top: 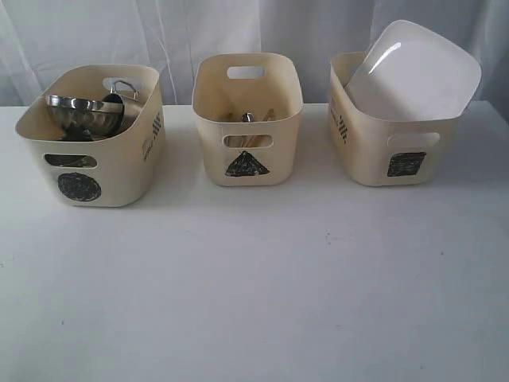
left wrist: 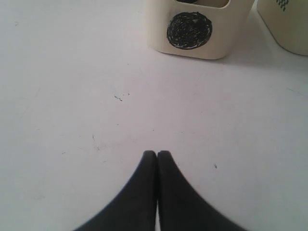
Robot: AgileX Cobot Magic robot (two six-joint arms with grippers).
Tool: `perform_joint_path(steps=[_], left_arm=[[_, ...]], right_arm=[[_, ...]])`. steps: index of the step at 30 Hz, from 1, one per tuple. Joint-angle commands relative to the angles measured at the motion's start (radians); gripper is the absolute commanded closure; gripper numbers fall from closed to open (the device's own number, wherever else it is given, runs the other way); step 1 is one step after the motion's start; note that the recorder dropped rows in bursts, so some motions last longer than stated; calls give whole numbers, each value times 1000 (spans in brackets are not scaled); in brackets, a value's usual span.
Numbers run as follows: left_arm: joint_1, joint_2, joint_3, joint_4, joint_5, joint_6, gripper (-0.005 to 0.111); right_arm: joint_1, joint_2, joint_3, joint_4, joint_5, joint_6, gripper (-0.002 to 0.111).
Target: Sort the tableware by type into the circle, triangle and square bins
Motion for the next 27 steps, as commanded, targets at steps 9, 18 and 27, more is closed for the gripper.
perform_joint_path(steps=[9,18,27], left_arm=[[3,-4,2,1,-1,-2,107],[3,-4,2,1,-1,-2,107],[3,-4,2,1,-1,-2,107]], right_arm=[[52,-368,160,35,144,99,108],[49,-423,200,35,102,104,108],[49,-672,717,-275,-352,425,108]])
